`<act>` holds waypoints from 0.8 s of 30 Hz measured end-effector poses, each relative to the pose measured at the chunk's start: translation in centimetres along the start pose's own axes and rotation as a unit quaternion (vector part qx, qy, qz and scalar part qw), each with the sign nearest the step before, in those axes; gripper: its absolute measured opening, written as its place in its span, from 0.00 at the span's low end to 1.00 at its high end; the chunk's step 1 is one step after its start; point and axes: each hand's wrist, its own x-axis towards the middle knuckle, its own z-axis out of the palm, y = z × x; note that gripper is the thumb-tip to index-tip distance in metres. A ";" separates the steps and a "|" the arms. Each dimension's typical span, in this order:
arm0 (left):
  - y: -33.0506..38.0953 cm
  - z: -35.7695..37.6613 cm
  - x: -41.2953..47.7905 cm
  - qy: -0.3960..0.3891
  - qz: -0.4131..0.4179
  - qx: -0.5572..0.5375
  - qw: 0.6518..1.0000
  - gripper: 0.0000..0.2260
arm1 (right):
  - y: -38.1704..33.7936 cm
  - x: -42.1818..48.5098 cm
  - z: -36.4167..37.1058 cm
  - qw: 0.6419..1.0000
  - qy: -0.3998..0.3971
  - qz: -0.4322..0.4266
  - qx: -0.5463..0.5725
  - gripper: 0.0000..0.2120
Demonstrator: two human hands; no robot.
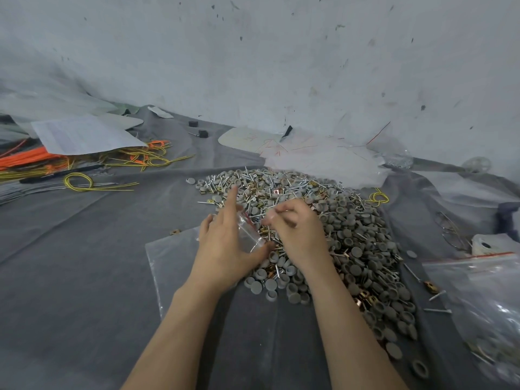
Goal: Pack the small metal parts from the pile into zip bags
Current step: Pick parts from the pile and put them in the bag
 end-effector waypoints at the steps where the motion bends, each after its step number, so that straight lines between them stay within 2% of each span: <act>1: 0.1 0.1 0.0 -0.005 0.004 0.003 1.000 0.49 | -0.1 -0.1 0.2 1.000 -0.022 -0.006 -0.007 0.03; 4: 0.1 0.2 0.0 -0.015 0.004 -0.002 1.000 0.47 | -0.3 -0.2 0.6 0.995 -0.101 -0.016 -0.006 0.08; 5: 0.1 0.3 0.0 -0.016 0.004 -0.001 1.000 0.48 | -0.3 -0.2 0.5 0.994 -0.106 -0.017 -0.004 0.10; 6: 0.0 0.2 0.0 -0.015 0.002 0.001 1.000 0.48 | -0.3 -0.1 0.2 0.996 -0.086 -0.015 -0.003 0.11; 10: 0.0 0.2 -0.1 -0.007 -0.011 -0.006 1.000 0.49 | 0.6 0.4 -2.0 0.993 0.096 0.016 -0.072 0.11; 12: -0.2 0.3 -0.1 -0.007 -0.012 -0.003 1.000 0.49 | 1.1 0.5 -2.9 0.981 0.124 0.046 -0.145 0.09; 16: -0.4 0.5 0.0 -0.008 -0.015 -0.005 1.000 0.50 | 1.3 0.5 -3.1 0.945 0.071 0.075 -0.312 0.07; 21: -0.4 0.5 0.0 -0.030 -0.032 -0.020 0.999 0.53 | 1.0 0.1 -1.1 0.924 -0.013 0.042 -0.379 0.11; 24: -0.4 0.5 0.0 -0.045 -0.025 -0.006 0.999 0.52 | 1.4 -0.1 -0.3 0.906 -0.026 0.044 -0.421 0.11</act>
